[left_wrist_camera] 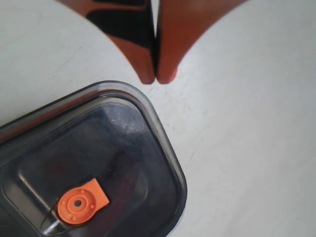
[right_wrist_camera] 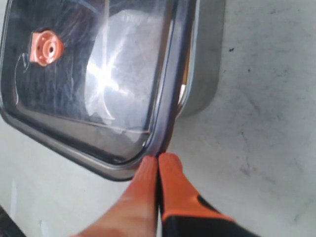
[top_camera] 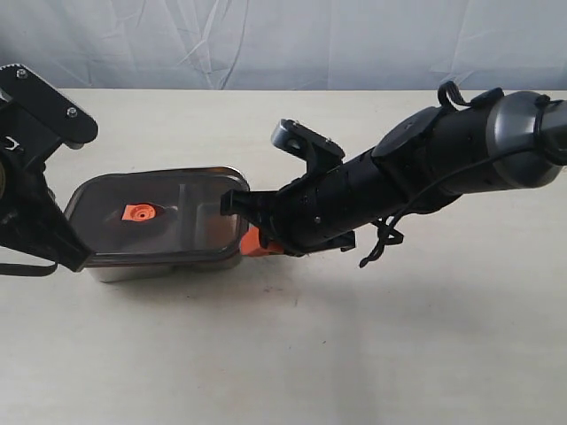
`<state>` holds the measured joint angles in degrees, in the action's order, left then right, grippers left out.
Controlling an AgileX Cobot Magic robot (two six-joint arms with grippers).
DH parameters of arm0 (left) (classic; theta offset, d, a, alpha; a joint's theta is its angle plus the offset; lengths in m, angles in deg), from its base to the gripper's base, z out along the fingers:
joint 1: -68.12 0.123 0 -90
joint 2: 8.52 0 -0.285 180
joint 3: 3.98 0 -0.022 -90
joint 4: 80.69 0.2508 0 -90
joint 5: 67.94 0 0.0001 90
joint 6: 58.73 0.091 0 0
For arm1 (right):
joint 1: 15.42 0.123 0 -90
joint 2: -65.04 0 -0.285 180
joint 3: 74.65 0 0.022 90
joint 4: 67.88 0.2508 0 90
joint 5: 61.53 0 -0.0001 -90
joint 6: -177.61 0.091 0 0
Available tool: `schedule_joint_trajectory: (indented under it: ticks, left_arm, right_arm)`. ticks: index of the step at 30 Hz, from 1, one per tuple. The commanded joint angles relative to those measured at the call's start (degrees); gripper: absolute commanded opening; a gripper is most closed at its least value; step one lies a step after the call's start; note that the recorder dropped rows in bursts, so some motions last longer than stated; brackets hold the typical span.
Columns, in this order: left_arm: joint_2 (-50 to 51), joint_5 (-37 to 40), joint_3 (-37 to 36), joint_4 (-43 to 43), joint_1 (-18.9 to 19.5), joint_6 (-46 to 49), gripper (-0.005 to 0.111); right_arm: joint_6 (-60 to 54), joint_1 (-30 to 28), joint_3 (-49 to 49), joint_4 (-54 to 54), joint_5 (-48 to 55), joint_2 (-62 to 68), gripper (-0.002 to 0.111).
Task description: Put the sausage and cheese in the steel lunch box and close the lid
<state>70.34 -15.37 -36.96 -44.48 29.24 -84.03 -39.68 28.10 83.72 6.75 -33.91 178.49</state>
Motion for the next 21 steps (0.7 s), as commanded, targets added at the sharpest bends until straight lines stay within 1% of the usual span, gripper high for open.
schedule_joint_trajectory:
  ticks: [1, 4, 9, 15, 19, 21]
  left_arm:
    - [-0.41, -0.27, -0.15, 0.98, 0.02, -0.58, 0.0]
    - [-0.41, -0.27, -0.15, 0.98, 0.02, -0.58, 0.0]
    - [-0.41, 0.27, -0.15, 2.15, 0.02, -1.47, 0.0]
    - [-0.41, 5.38, -0.15, 12.13, 0.02, -10.27, 0.0]
    - [-0.41, 6.8, -0.15, 13.38, 0.13, -11.14, 0.0]
    - [-0.41, 6.55, -0.15, 13.38, 0.93, -11.14, 0.0]
  right_arm:
    - [-0.25, -0.09, 0.37, -2.02, 5.56, -0.19, -0.001]
    - [-0.25, 0.79, 0.37, -3.37, 7.87, -0.08, -0.001]
    - [-0.25, 3.66, 0.37, -3.6, 2.86, -0.08, -0.001]
    - [-0.25, 5.13, 0.62, -3.38, -0.01, -0.08, -0.001]
    - [-0.25, 5.13, 1.92, -3.51, 0.62, 0.99, -0.001]
    - [-0.25, 5.13, 2.98, -3.51, 1.51, 2.33, -0.001]
